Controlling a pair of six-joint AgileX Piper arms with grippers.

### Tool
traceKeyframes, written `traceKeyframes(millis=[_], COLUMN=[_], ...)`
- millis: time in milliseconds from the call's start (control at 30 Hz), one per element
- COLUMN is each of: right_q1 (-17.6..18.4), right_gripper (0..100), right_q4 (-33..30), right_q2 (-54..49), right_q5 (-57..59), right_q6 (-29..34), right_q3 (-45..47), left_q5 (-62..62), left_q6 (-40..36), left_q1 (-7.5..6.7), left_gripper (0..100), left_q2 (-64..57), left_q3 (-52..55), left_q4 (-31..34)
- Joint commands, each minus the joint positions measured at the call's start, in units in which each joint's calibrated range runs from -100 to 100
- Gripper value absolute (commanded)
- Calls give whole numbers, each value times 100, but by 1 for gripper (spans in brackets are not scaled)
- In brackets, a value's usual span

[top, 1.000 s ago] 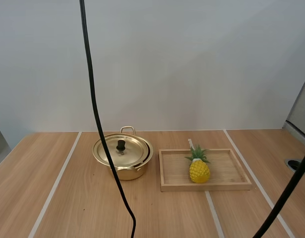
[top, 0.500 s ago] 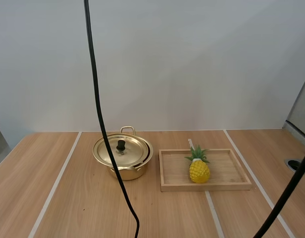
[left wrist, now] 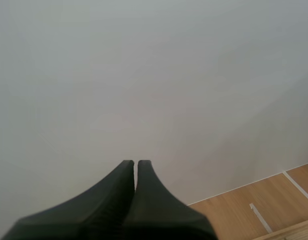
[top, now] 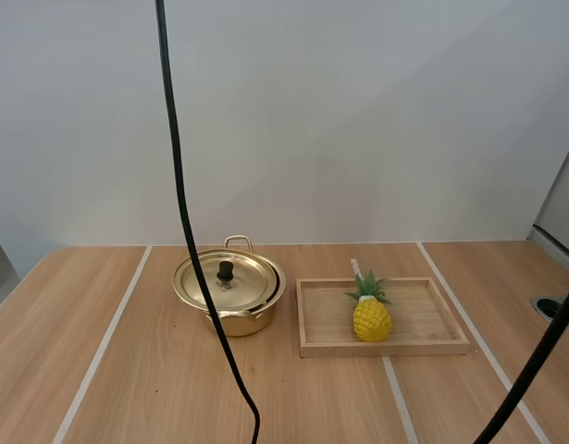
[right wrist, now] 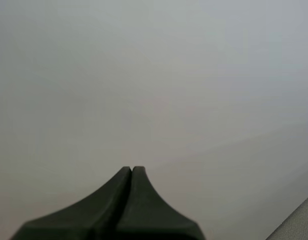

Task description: Open the pot, put the pineapple inside, and close it

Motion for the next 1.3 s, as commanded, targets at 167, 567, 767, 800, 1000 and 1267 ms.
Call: traceKeyframes(millis=[167,567,767,800,1000,1267], right_q1=[-22,-22,-22,-22,-22,-22], right_gripper=[0,0,0,0,0,0], right_q4=[5,5,-17,-17,-17,-17], right_q2=[-44,-44,-44,-44,-44,-44], right_q5=[321,24,-132,-132,-223,-262], right_q6=[6,6,6,6,6,6], right_q3=[133,1431,1938,2005,2271,2286], left_q5=[0,0,0,0,0,0], left_q6=[1,82,115,115,348,761], left_q1=[10,10,10,10,10,10], left_gripper=[22,22,22,22,22,32], left_q2=[203,517,686,703,754,754], left_q3=[-8,606,1232,1342,1927,2549], left_q4=[-110,-110,-135,-135,-248,-515])
